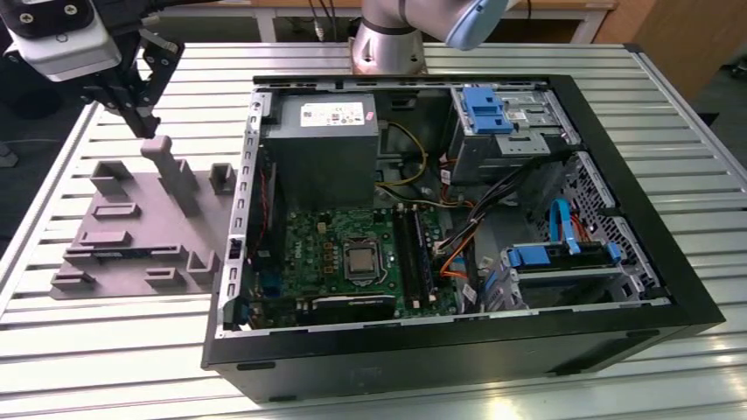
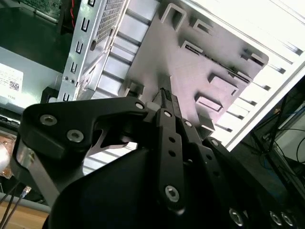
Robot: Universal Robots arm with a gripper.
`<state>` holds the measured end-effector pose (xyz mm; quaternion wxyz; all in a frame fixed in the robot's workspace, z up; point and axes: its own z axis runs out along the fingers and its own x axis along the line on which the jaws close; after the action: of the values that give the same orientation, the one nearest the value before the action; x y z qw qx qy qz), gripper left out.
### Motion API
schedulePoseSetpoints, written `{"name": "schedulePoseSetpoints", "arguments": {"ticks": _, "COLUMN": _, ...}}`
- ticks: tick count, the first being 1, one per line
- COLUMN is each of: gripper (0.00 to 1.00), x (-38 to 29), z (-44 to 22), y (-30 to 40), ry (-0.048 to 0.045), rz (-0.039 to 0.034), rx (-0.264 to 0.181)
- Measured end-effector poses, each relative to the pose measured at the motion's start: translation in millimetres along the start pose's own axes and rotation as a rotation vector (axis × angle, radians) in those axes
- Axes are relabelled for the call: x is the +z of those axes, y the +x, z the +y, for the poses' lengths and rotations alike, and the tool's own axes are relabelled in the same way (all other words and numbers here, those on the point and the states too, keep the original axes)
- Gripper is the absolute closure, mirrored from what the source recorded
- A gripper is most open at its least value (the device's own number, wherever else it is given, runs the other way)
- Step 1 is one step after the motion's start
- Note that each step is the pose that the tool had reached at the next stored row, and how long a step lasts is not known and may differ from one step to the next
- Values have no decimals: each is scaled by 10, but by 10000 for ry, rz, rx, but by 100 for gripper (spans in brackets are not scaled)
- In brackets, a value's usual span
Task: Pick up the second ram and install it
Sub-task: 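Reach for the second ram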
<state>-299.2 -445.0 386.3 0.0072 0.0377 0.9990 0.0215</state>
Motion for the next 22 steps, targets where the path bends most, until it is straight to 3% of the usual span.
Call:
{"name": "schedulePoseSetpoints", "arguments": {"ticks": 6, "gripper": 89, "x": 0, "z": -1, "y": 7, "ry": 0, "rz": 0, "rx": 1}}
{"name": "schedulePoseSetpoints", "arguments": {"ticks": 13, "gripper": 89, "x": -1, "z": -9, "y": 122, "ry": 0, "rz": 0, "rx": -1}}
{"name": "schedulePoseSetpoints", "arguments": {"ticks": 19, "gripper": 89, "x": -1, "z": -11, "y": 148, "ry": 0, "rz": 0, "rx": 0}}
{"name": "schedulePoseSetpoints", "arguments": {"ticks": 22, "gripper": 89, "x": -2, "z": -16, "y": 208, "ry": 0, "rz": 0, "rx": 0}}
